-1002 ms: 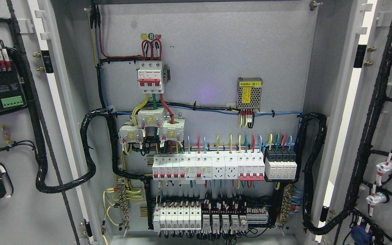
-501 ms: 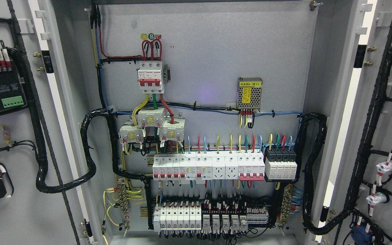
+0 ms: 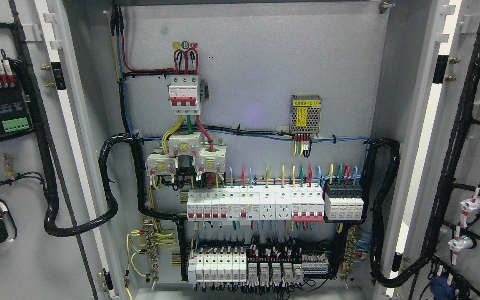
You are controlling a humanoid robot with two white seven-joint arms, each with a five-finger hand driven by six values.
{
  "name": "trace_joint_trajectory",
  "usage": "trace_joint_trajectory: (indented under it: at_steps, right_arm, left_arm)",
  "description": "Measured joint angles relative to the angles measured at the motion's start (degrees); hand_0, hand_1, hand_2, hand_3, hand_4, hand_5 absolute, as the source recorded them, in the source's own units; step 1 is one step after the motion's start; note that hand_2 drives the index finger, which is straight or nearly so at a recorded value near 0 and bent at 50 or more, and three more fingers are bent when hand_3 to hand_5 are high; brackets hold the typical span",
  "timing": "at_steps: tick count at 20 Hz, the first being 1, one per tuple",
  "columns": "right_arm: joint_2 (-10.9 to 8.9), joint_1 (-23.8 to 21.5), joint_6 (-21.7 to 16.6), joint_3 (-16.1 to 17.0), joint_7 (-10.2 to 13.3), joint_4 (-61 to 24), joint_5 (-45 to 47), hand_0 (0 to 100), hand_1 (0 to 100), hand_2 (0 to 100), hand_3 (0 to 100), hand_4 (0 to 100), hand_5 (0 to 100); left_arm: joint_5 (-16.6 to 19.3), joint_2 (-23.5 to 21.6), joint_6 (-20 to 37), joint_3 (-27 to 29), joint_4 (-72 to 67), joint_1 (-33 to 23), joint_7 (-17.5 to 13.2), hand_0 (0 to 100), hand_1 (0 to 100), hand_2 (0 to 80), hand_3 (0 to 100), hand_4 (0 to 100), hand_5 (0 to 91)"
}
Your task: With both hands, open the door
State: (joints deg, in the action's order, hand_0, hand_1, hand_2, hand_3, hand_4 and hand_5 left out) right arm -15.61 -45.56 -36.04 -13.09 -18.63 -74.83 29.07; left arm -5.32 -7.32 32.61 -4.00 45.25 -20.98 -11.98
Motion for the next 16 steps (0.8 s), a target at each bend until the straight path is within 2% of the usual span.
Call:
trace_joint_trajectory:
  at_steps: [5,10,16]
  right_arm:
    - [2.34,3.60,-0.09,-0.47,0.42,10.50,-1.27,0,0,0,0,0,0]
    - [5.70,10.08,0.17,-0.73,0.84,23.16,-1.90,0,0,0,0,0,0]
    - [9.77,19.19,1.26,-0.90,3.93,38.75,-2.83,0,0,0,0,0,0]
  left_arm:
    - [1.01,1.42,0.22,0.14,-7.48,3.06,-0.02,0,0,0.0,0,4,0.0]
    - [1.50,3.04,-0.37,0.23,-14.61,6.33,-0.19,0,0,0.0,0,4,0.0]
    - [1.70,4.84,-1.12,0.32,-23.11,10.89,0.39,0,0,0.0,0,4,0.0]
